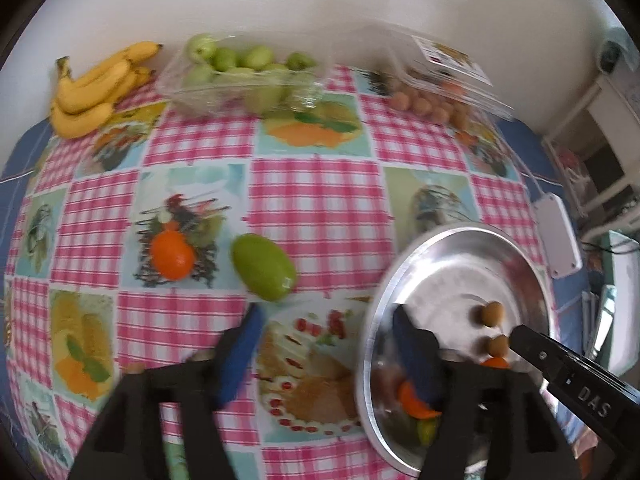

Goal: Organize fruits
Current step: 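Open both tools to drop the kiwi and plum into the plate, then withdraw both open tools from the plate toward the green pear and tangerine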

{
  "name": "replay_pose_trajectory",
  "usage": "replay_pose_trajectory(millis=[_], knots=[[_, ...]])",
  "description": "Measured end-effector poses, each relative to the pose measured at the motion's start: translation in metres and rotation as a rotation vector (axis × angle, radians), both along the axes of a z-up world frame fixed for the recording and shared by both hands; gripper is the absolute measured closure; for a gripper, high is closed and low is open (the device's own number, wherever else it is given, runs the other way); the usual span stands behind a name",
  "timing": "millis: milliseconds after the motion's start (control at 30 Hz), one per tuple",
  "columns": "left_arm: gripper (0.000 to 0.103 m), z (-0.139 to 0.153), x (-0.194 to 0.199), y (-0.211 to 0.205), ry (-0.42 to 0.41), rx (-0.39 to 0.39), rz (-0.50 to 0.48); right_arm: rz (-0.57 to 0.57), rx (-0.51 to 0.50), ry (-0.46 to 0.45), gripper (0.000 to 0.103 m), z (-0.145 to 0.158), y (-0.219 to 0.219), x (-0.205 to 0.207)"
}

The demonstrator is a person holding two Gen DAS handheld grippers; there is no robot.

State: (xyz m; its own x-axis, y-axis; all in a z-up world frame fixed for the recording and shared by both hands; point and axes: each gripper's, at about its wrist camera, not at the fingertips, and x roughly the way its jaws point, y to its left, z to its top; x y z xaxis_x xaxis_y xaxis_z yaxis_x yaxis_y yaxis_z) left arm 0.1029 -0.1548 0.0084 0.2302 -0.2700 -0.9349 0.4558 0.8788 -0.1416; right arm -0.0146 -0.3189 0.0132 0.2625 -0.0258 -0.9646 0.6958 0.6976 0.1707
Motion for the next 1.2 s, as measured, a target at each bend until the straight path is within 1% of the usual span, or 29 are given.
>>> replay_pose_trajectory(millis=[33,100,167,200,267,300,500,567,600,633,767,800,833,900,1200], knots=[[0.017,0.0,0.001,0.002,-0.016,0.023,0.009,-0.001,-0.004,0.002,0.053,0.0,0.0,0.0],[0.016,0.0,0.002,0.005,-0.041,0.049,0.013,-0.005,-0.01,0.009,0.043,-0.003,-0.001,0.001],[0.014,-0.001,0.004,0.01,-0.045,0.051,0.023,-0.004,-0.007,0.023,0.041,-0.006,-0.001,0.002],[0.012,-0.001,0.005,0.011,-0.044,0.051,0.028,-0.003,-0.009,0.028,0.039,-0.007,-0.001,0.002],[0.005,-0.002,0.006,0.013,-0.048,0.054,0.034,-0.002,-0.018,0.046,0.034,-0.01,-0.001,0.004],[0.004,-0.002,0.006,0.013,-0.052,0.057,0.035,0.0,-0.021,0.05,0.032,-0.011,0.0,0.004],[0.0,-0.001,0.008,0.015,-0.073,0.072,0.044,0.006,-0.024,0.07,0.031,-0.017,-0.001,0.006],[0.0,-0.002,0.009,0.016,-0.077,0.076,0.049,0.007,-0.026,0.072,0.027,-0.018,0.0,0.007],[0.0,-0.002,0.009,0.016,-0.079,0.078,0.052,0.008,-0.03,0.074,0.022,-0.018,0.0,0.007],[0.0,-0.002,0.01,0.017,-0.083,0.081,0.057,0.009,-0.036,0.077,0.02,-0.019,0.0,0.007],[0.0,-0.002,0.013,0.022,-0.097,0.088,0.087,0.021,-0.051,0.075,0.019,-0.02,0.002,0.009],[0.0,-0.001,0.014,0.023,-0.099,0.086,0.095,0.025,-0.056,0.074,0.017,-0.019,0.002,0.01],[0.0,-0.001,0.015,0.025,-0.099,0.084,0.098,0.032,-0.062,0.074,0.012,-0.019,0.003,0.011],[0.0,-0.001,0.016,0.027,-0.099,0.084,0.101,0.047,-0.076,0.072,0.009,-0.018,0.004,0.014],[0.0,0.003,0.019,0.033,-0.109,0.079,0.096,0.078,-0.103,0.067,0.009,-0.014,0.01,0.022]])
